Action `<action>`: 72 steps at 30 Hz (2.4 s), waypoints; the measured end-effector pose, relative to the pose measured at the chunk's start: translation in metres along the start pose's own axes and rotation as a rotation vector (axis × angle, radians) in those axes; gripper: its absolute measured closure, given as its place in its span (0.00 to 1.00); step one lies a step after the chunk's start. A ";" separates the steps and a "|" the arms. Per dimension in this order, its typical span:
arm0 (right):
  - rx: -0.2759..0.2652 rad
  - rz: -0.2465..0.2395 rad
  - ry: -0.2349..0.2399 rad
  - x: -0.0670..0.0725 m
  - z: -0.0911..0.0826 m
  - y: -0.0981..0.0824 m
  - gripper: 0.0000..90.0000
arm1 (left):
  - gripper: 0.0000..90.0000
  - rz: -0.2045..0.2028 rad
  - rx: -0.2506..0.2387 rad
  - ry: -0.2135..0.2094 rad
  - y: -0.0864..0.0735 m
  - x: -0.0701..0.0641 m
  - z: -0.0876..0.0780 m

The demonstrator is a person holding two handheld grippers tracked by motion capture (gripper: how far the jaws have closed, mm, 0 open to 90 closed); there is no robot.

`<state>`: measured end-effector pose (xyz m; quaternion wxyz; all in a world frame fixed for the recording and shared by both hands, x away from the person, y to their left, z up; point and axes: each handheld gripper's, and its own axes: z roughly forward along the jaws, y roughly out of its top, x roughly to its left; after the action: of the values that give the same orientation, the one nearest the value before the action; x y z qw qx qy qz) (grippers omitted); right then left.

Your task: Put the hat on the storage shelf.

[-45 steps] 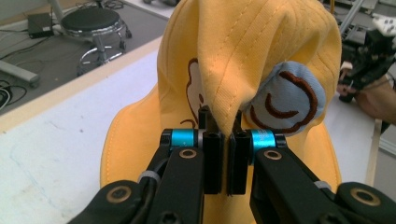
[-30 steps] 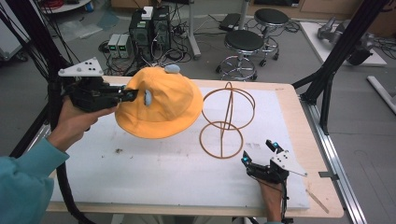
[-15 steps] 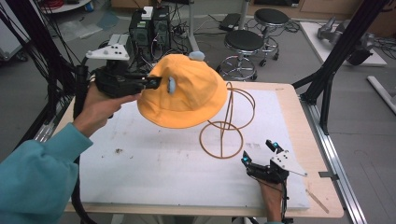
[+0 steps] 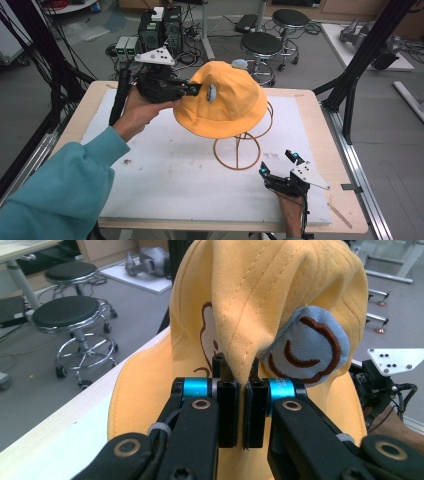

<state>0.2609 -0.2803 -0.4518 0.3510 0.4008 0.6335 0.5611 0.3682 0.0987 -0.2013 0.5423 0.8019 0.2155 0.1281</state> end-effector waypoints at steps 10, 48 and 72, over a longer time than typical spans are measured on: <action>-0.004 0.009 0.006 -0.001 0.000 0.000 0.03 | 0.97 0.007 0.027 -0.046 0.003 -0.009 0.036; -0.017 -0.005 0.000 0.000 -0.002 -0.001 0.03 | 0.06 0.057 -0.012 0.040 -0.079 -0.003 0.002; -0.002 -0.006 -0.023 0.002 0.000 0.000 0.03 | 0.06 -0.047 -0.236 0.215 -0.258 0.032 -0.112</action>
<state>0.2597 -0.2791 -0.4519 0.3603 0.4051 0.6301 0.5560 0.2938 0.2879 -0.3988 0.6092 0.7092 0.2745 0.2249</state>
